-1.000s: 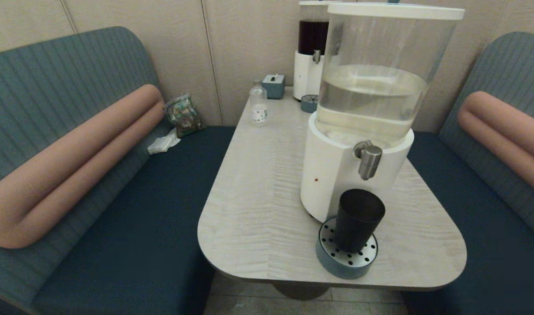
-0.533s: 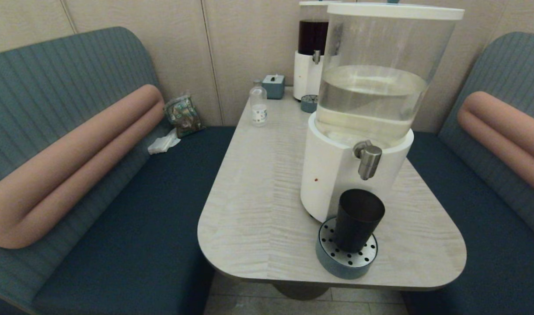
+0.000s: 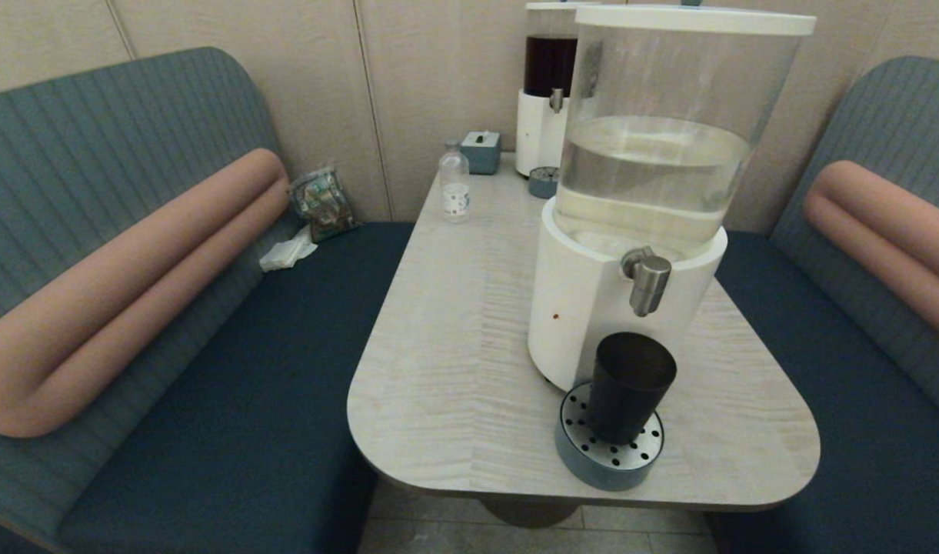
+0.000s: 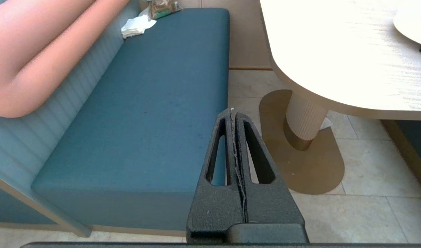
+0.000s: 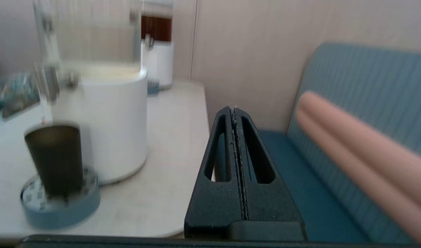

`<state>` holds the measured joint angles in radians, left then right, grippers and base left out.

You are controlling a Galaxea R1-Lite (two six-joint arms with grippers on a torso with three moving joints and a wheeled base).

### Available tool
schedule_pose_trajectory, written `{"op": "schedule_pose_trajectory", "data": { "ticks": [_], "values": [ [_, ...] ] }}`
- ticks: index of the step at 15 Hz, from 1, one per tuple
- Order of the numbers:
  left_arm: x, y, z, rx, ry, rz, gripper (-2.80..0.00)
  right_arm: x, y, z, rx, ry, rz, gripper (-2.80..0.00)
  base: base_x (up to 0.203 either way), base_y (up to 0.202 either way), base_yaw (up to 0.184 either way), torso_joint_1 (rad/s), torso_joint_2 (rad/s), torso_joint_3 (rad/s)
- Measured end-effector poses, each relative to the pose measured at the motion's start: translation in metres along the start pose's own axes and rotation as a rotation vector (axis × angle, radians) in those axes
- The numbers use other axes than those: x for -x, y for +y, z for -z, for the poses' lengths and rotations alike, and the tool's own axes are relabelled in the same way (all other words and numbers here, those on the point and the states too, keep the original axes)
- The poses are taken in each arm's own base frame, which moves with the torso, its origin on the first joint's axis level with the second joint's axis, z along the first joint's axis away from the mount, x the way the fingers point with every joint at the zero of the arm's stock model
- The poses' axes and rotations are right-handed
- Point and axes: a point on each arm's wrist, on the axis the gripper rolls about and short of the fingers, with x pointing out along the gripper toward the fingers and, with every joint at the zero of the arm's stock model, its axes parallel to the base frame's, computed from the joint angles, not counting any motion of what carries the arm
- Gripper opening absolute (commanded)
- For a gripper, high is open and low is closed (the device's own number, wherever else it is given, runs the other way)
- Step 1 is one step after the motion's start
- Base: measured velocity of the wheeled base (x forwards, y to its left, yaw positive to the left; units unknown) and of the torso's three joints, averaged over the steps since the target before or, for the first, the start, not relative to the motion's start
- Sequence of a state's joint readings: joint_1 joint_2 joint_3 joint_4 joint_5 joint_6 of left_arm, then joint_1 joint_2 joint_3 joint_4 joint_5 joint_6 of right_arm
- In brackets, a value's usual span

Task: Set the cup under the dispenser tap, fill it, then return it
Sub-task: Place the cup next to the water dispenser

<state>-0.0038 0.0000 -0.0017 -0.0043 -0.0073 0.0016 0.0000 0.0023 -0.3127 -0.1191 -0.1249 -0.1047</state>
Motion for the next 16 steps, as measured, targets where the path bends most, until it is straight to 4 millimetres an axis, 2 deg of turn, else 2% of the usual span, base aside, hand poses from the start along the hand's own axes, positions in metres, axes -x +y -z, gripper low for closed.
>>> {"op": "schedule_pose_trajectory", "data": {
  "ticks": [3,5,9,16],
  "values": [
    [0.0,0.0,0.0,0.0,0.0,0.0,-2.8,-0.004,0.004,0.028,0.022,0.084,-0.041,-2.8,0.0,0.0,0.0,0.0,0.0,0.0],
    [0.0,0.0,0.0,0.0,0.0,0.0,-2.8,-0.005,0.008,0.054,0.043,0.171,-0.079,-2.8,0.0,0.0,0.0,0.0,0.0,0.0],
    [0.0,0.0,0.0,0.0,0.0,-0.001,-2.8,-0.001,0.013,0.092,0.054,0.342,-0.169,-2.8,0.0,0.0,0.0,0.0,0.0,0.0],
    [0.0,0.0,0.0,0.0,-0.001,0.001,-2.8,0.003,0.014,0.101,0.061,0.431,-0.232,-2.8,0.0,0.0,0.0,0.0,0.0,0.0]
  ]
}}
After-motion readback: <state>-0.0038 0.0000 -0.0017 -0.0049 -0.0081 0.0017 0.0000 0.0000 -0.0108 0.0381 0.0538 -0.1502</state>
